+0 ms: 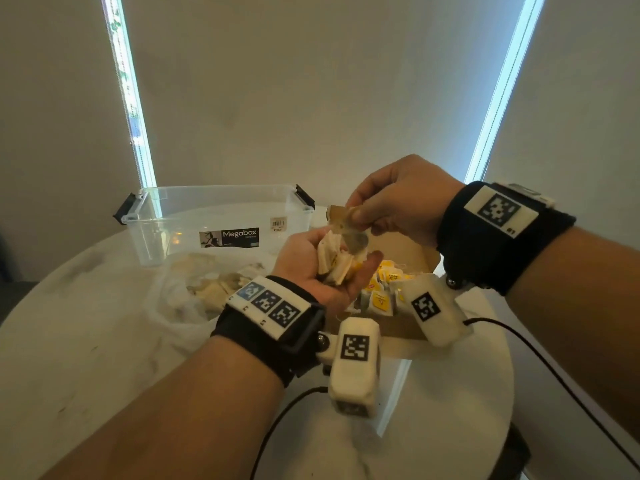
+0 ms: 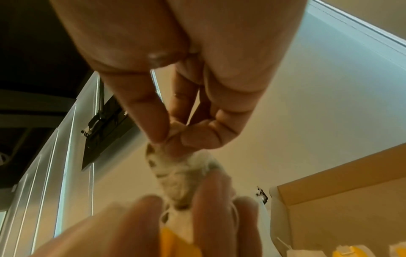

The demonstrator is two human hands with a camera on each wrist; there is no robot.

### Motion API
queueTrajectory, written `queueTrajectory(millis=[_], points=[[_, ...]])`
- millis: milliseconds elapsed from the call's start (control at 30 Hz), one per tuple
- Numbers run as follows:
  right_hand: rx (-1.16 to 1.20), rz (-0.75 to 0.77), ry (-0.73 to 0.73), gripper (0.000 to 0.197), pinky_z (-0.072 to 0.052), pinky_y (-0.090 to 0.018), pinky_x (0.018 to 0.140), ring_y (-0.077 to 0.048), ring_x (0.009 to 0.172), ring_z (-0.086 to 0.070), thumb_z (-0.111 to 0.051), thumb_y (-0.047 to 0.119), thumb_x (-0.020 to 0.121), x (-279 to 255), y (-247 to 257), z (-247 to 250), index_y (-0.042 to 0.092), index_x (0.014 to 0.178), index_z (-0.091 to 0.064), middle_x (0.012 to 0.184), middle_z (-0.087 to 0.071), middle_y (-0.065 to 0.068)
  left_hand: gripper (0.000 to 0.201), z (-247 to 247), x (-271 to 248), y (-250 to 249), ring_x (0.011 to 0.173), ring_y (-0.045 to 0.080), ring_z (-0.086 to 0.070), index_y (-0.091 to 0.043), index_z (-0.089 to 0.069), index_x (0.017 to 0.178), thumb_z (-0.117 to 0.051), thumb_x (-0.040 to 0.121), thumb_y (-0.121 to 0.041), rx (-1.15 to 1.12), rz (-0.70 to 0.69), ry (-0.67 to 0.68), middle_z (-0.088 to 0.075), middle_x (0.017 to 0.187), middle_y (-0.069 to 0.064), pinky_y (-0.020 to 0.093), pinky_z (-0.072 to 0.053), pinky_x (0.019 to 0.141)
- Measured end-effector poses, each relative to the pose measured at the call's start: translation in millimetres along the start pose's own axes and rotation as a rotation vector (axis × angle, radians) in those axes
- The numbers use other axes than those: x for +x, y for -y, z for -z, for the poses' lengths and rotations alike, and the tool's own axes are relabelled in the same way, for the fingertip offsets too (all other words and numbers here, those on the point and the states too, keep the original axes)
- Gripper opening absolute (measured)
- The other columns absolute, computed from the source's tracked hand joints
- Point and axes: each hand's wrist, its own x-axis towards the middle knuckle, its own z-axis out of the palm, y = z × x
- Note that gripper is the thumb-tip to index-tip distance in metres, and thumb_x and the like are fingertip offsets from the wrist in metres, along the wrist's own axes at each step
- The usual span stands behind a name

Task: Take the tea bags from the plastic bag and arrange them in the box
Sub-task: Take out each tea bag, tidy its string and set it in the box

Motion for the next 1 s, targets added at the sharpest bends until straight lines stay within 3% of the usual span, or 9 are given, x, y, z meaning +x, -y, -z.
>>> queueTrajectory(millis=[133,267,367,500,600,700,800,900,1000], points=[[-0.016,0.020,0.035,0.010,-0.054,-0.024,0.060,-0.013,0.058,-0.065,-0.067,0.000,0.082,1,-2,7,-0.004,0.081,-0.076,0.075,-0.074,-0.012,0.038,-1,-1,3,0.085,0.033,-0.067,-0.001,-0.065,0.115,-0.056,0.096,-0.032,-0.007,0.065,0.061,-0.066,0.101,0.020,0.041,-0.062,0.056],[-0.318,0.094,0.110,0.012,-0.051,-0.015,0.054,-0.006,0.060,-0.061,-0.078,0.005,0.076,-2,-4,14,0.014,0.070,-0.073,0.082,-0.073,-0.009,0.034,-3,-8,2,0.069,0.023,-0.068,-0.001,-0.064,0.111,-0.060,0.084,-0.021,0.138,0.105,0.108,-0.066,0.096,0.017,0.026,-0.057,0.047],[-0.302,0.074,0.127,0.020,-0.051,-0.013,0.052,-0.008,0.065,-0.067,-0.084,0.004,0.073,-1,-8,22,0.013,0.086,-0.072,0.089,-0.073,-0.006,0.033,-2,-9,3,0.059,0.018,-0.067,0.002,-0.064,0.105,-0.064,0.075,-0.012,0.197,0.106,0.069,-0.067,0.086,0.015,0.022,-0.055,0.046],[-0.362,0.003,0.104,0.010,-0.050,-0.011,0.052,-0.002,0.059,-0.068,-0.085,0.014,0.076,1,-17,36,0.013,0.082,-0.077,0.070,-0.074,0.004,0.034,8,-5,1,0.054,0.016,-0.065,-0.003,-0.062,0.112,-0.063,0.079,-0.009,0.218,0.115,-0.010,-0.065,0.085,0.012,0.020,-0.053,0.040],[-0.283,-0.081,0.076,0.008,-0.061,-0.026,0.065,-0.010,0.066,-0.074,-0.078,0.005,0.082,6,-28,45,0.009,0.085,-0.072,0.070,-0.076,-0.001,0.034,19,-1,-4,0.054,0.016,-0.067,-0.010,-0.057,0.118,-0.063,0.084,-0.009,0.218,0.117,-0.056,-0.065,0.085,0.012,0.021,-0.051,0.036],[-0.264,-0.140,0.043,0.010,-0.063,-0.033,0.071,-0.020,0.067,-0.076,-0.074,0.000,0.084,9,-42,49,0.007,0.089,-0.068,0.072,-0.076,-0.006,0.031,22,-1,-7,0.053,0.015,-0.066,-0.011,-0.058,0.109,-0.061,0.079,-0.006,0.202,0.101,-0.061,-0.066,0.082,0.012,0.020,-0.047,0.033],[-0.359,-0.158,0.149,0.010,-0.060,-0.030,0.067,-0.017,0.068,-0.076,-0.076,0.003,0.085,12,-57,47,0.009,0.090,-0.069,0.077,-0.077,-0.007,0.024,22,-1,-4,0.051,0.014,-0.064,-0.011,-0.058,0.100,-0.059,0.076,-0.004,0.187,0.077,-0.043,-0.066,0.081,0.012,0.019,-0.047,0.032],[-0.554,-0.197,0.298,0.007,-0.052,-0.024,0.064,-0.012,0.071,-0.071,-0.074,0.011,0.088,16,-71,40,0.015,0.092,-0.070,0.082,-0.076,-0.003,0.026,25,-1,-2,0.048,0.013,-0.063,-0.010,-0.058,0.099,-0.058,0.075,-0.001,0.165,0.073,-0.047,-0.067,0.080,0.012,0.018,-0.046,0.032],[-0.630,-0.235,0.376,0.007,-0.052,-0.021,0.066,-0.008,0.070,-0.068,-0.071,0.013,0.091,17,-82,32,0.019,0.091,-0.069,0.082,-0.074,0.001,0.026,24,-1,-1,0.047,0.013,-0.062,-0.010,-0.058,0.098,-0.058,0.074,-0.001,0.147,0.077,-0.055,-0.068,0.078,0.013,0.017,-0.043,0.030]])
